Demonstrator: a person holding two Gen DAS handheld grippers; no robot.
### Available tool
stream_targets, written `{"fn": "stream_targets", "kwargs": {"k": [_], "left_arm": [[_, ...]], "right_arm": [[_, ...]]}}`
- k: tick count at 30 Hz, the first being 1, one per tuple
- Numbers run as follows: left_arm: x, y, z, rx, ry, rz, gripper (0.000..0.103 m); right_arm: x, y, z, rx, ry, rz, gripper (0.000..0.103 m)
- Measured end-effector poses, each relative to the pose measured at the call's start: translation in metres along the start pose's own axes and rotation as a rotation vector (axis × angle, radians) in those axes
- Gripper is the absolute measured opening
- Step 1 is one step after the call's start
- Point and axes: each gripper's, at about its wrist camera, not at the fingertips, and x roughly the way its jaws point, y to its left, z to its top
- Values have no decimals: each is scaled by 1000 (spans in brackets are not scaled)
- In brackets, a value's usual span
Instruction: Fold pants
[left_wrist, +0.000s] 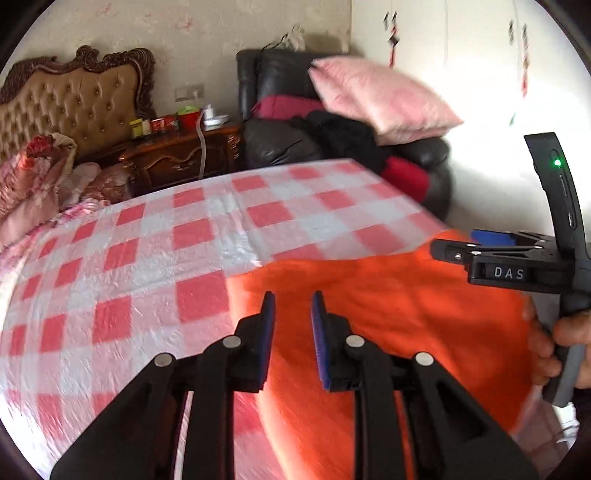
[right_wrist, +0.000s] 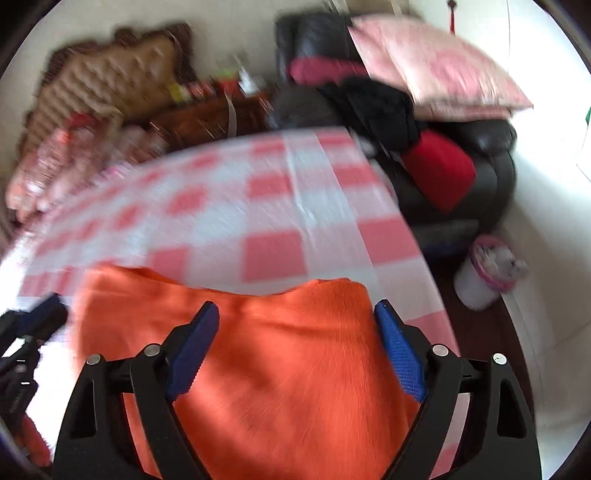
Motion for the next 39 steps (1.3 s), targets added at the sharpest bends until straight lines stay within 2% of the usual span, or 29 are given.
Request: {"fn": "stream_targets", "kwargs": {"k": [2,3,5,6,8,9,11,13,15,17,21,23,26,29,33,36,39], "left_arm": [[-14,-12,-10,6,0,-52,21],[-20,-25,-22,31,11,-102,22],[-20,-48,-43,103,53,-135,30],[-17,-53,-53,124,78,-112,30],[-12,-49,-69,102,123,-81,30],[-13,-43,-75,88,132,-42,30],[-20,-34,-81,101,116,25,42],[-30,-17,-86,67,119,106,43],[-42,2,-91,-32,126,84,43],[-56,8,-95,-67,102,75,43],[-70,-7,-94,-23,56,-6,43],[-64,-23,-96,22,88,-39,43],[-49,-32,-105,39,176,-20,43],[-51,-25,-106,9,173,-5,49],[-54,-14,-112,-20,181,19,50],[-61,-11,-112,-13,160,48,50],[-72,-15,-106,13,100,77,50]], "right_arm": [[-23,7,-12,-46,-1,4,83],[-29,10,-20,-72,11,9,83],[-34,14,-41,-142,53,-20,82],[-32,13,-52,-192,72,-85,82],[-28,2,-65,-218,100,-189,82],[-28,-10,-70,-189,114,-207,85],[-32,-30,-73,-122,114,-192,89],[-35,-42,-78,-109,121,-203,89],[-42,-49,-78,-81,124,-197,89],[-47,-47,-77,-83,125,-223,89],[-62,-35,-81,-96,114,-214,89],[-60,-31,-86,-114,133,-215,89],[-54,-33,-96,-118,168,-243,90],[-58,-37,-98,-96,176,-233,90],[-59,-34,-100,-120,174,-246,90],[-59,-36,-101,-112,180,-240,90],[-61,-36,-100,-117,187,-243,90]]}}
